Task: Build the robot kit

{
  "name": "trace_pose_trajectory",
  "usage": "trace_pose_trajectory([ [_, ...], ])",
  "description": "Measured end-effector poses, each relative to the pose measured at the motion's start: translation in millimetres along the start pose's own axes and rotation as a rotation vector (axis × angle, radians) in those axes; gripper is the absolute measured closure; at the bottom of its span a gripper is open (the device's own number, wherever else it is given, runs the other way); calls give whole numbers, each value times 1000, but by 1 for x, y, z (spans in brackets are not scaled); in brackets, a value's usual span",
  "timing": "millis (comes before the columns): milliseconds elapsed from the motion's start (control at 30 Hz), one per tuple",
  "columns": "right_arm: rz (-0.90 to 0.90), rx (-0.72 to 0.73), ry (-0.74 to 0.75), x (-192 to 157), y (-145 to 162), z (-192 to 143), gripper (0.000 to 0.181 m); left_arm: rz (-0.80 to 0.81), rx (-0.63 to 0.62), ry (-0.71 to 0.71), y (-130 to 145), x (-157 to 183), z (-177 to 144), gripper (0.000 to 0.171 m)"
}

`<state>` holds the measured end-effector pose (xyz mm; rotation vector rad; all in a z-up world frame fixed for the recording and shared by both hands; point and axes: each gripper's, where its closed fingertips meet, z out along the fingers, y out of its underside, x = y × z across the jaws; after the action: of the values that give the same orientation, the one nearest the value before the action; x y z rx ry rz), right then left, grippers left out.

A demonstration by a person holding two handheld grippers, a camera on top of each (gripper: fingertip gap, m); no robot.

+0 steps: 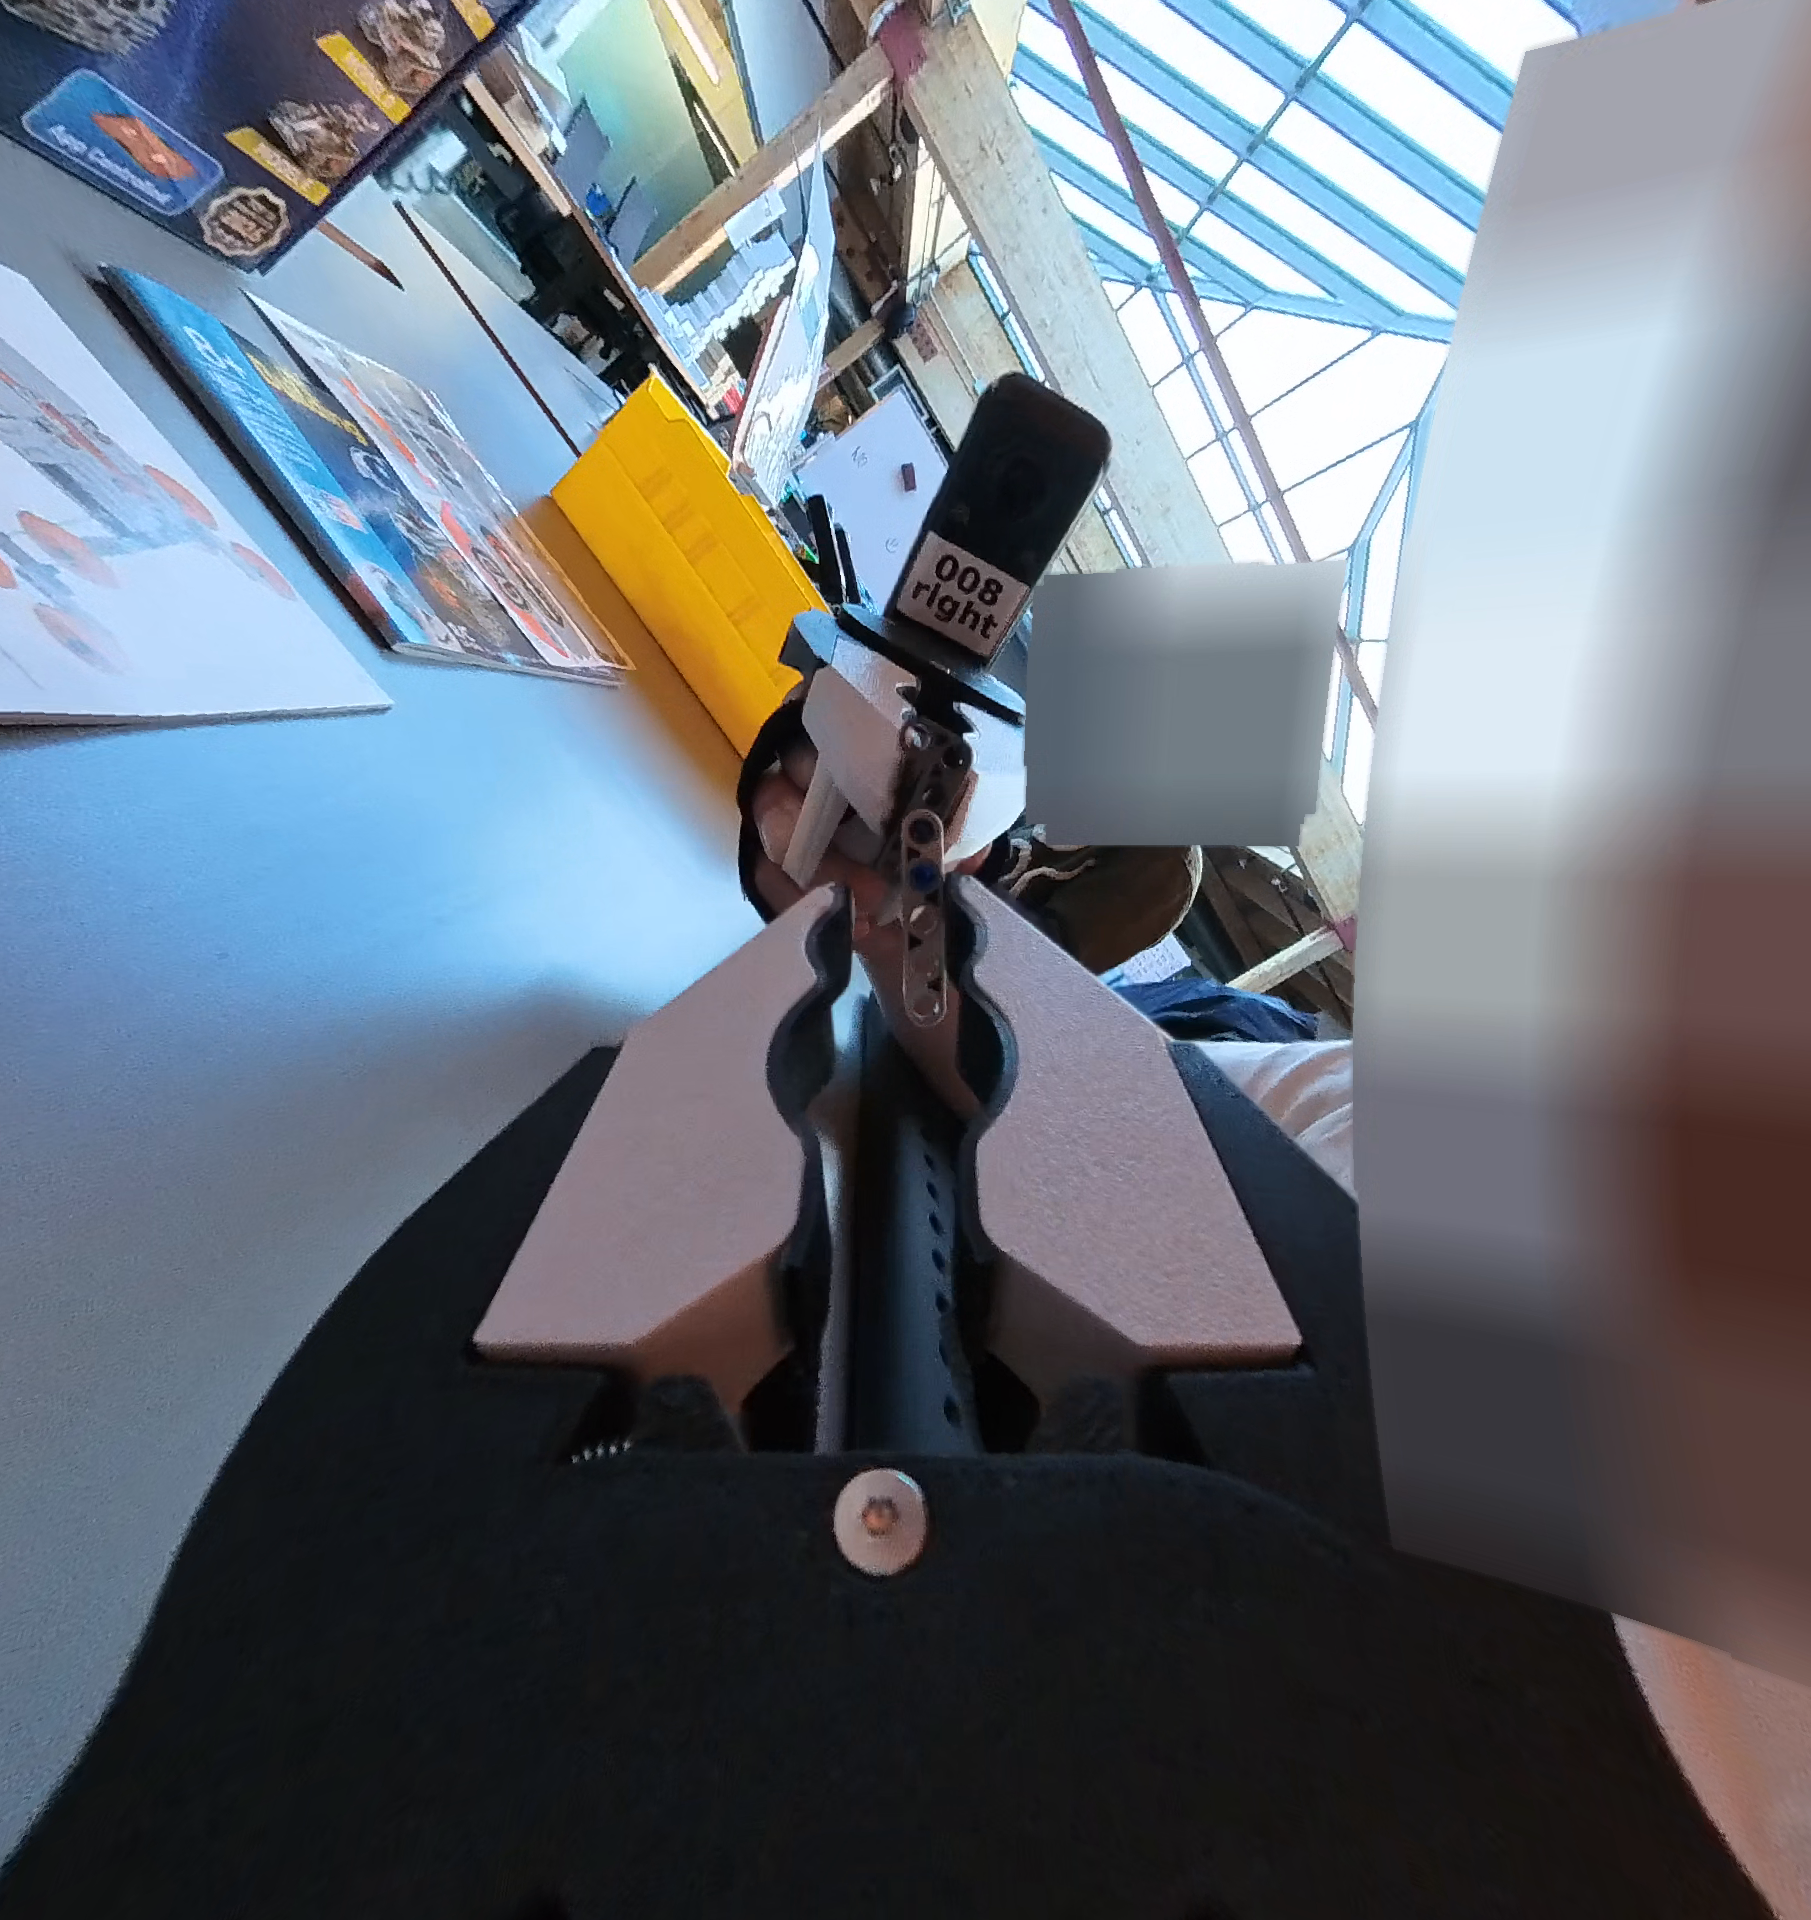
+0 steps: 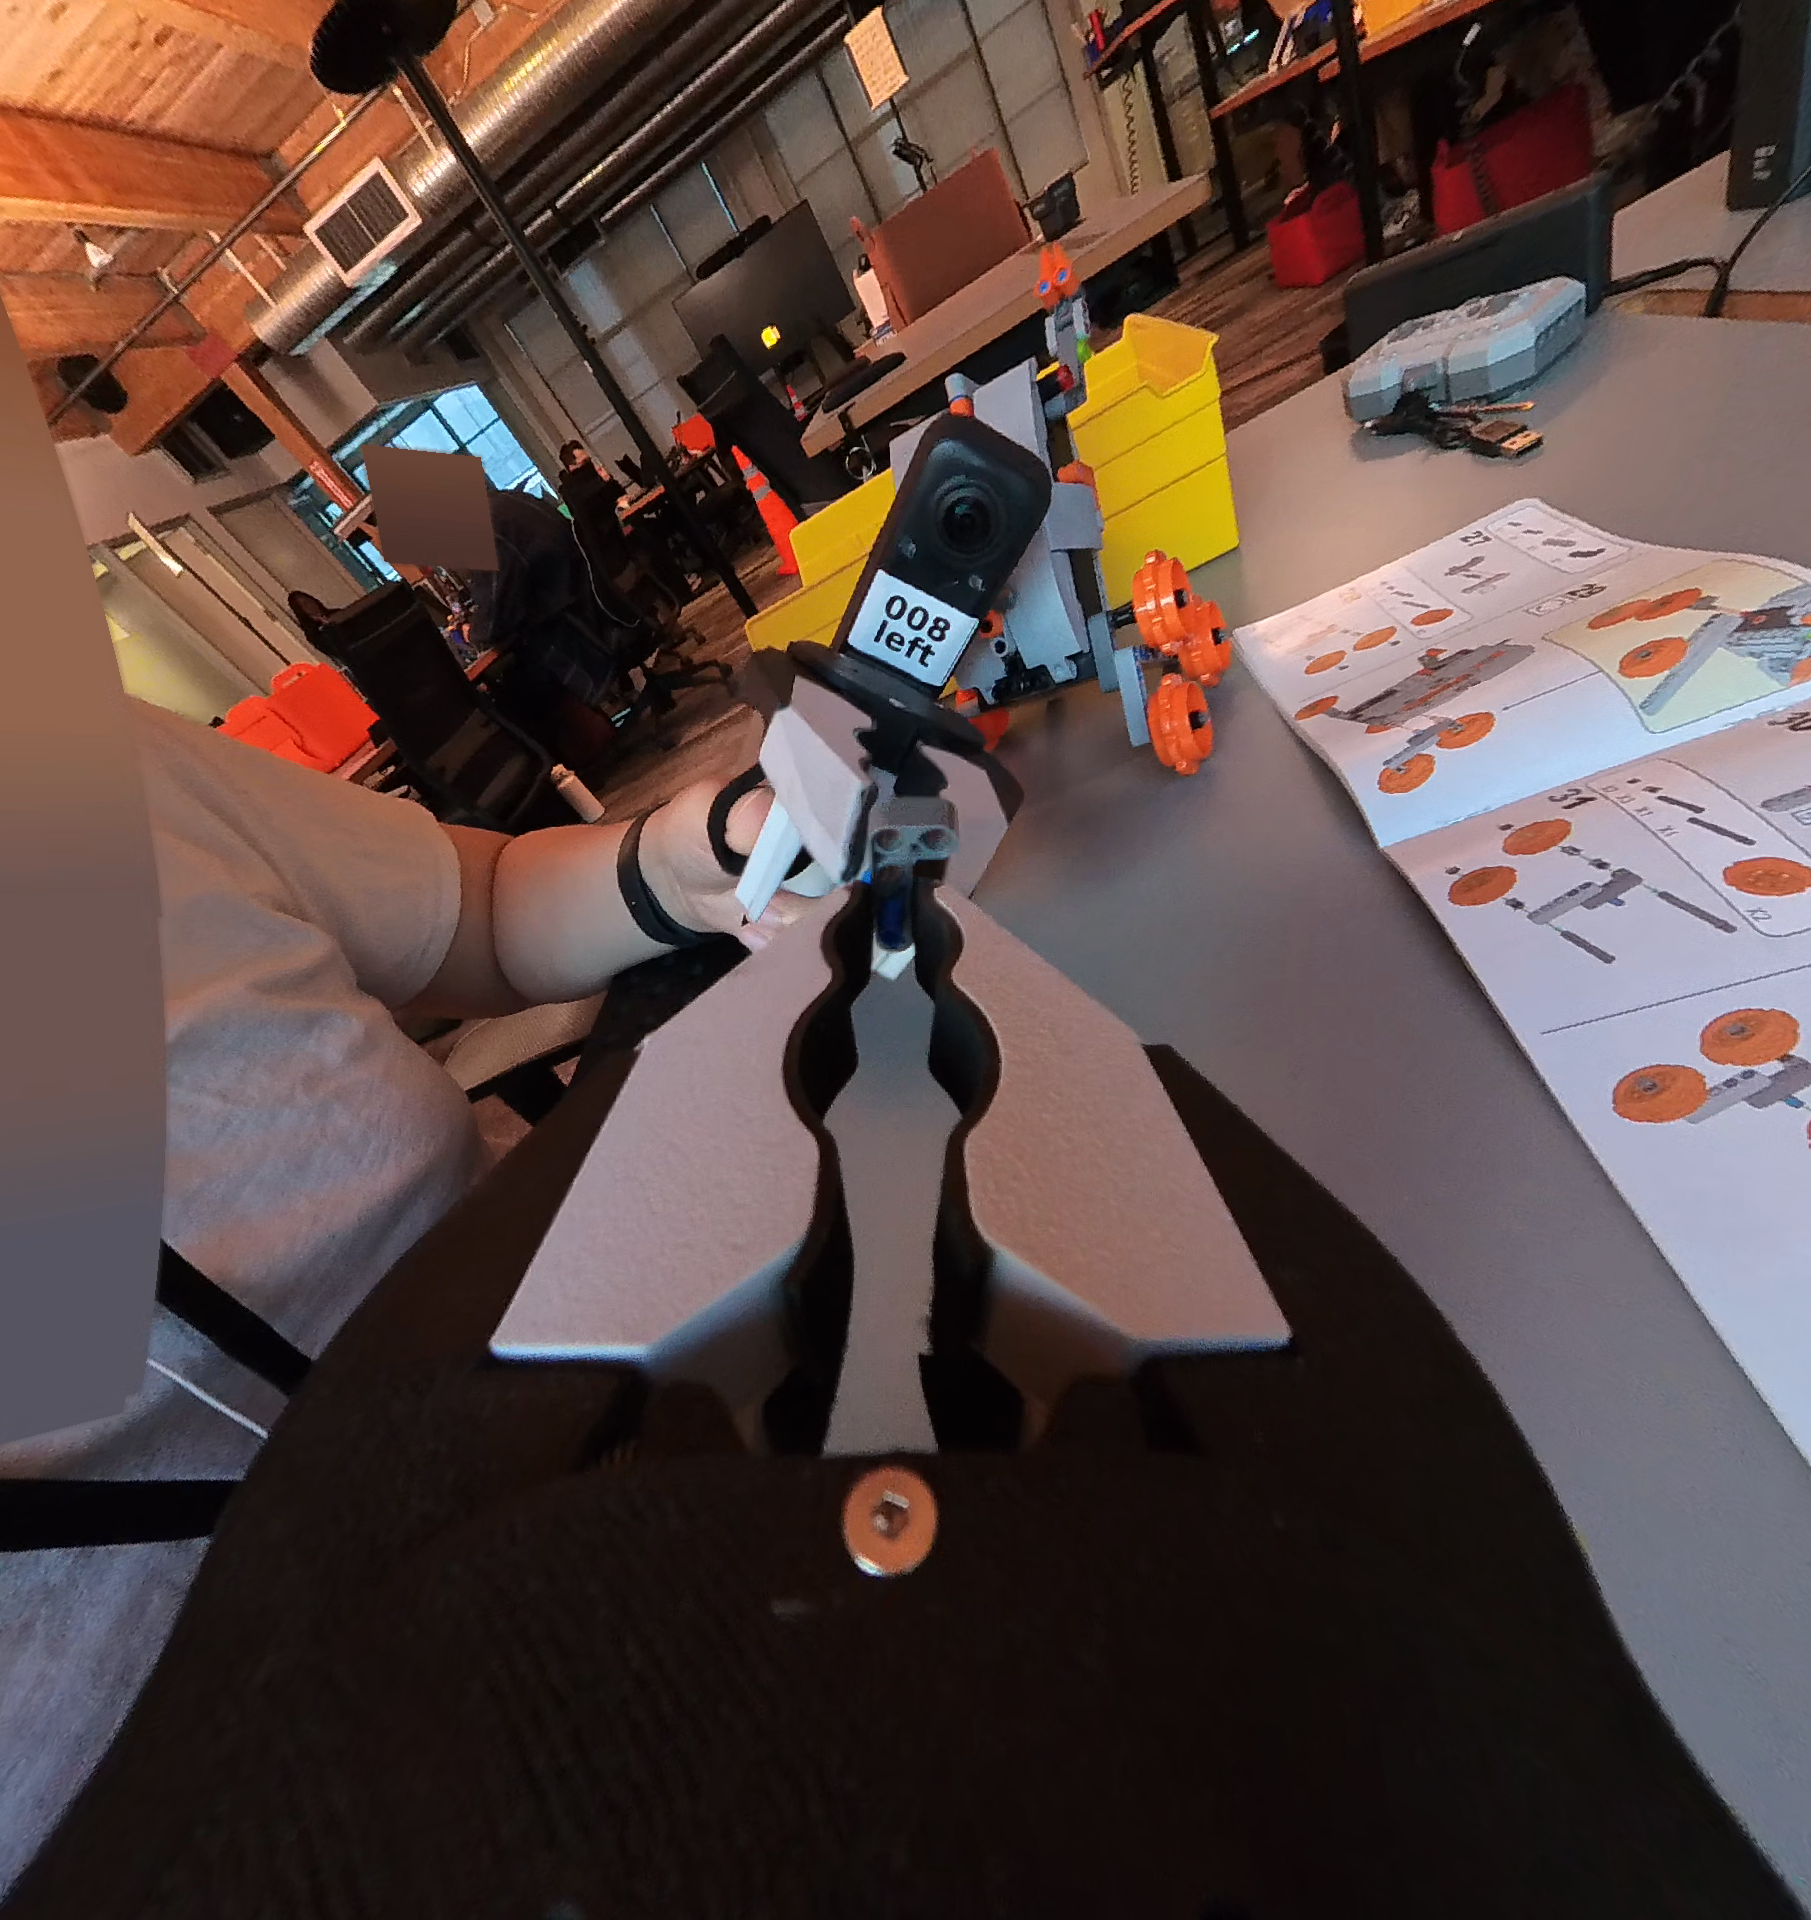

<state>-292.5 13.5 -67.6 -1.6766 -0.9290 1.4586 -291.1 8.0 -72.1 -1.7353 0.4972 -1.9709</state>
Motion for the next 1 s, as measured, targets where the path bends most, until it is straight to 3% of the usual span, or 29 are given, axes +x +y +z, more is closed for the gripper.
trace_pose_trajectory([
  [33,-1,-4,3,0,1,0,174,6,-9,-3,2,0,1,157],
  [100,-7,-8,19,3,2,1,174,14,-16,-5,3,0,2,167],
  [500,56,-36,-44,-2,6,3,174,158,-73,-67,7,1,-1,166],
  [1000,-1,33,-41,-1,1,4,174,69,-25,-22,2,2,-1,167],
])
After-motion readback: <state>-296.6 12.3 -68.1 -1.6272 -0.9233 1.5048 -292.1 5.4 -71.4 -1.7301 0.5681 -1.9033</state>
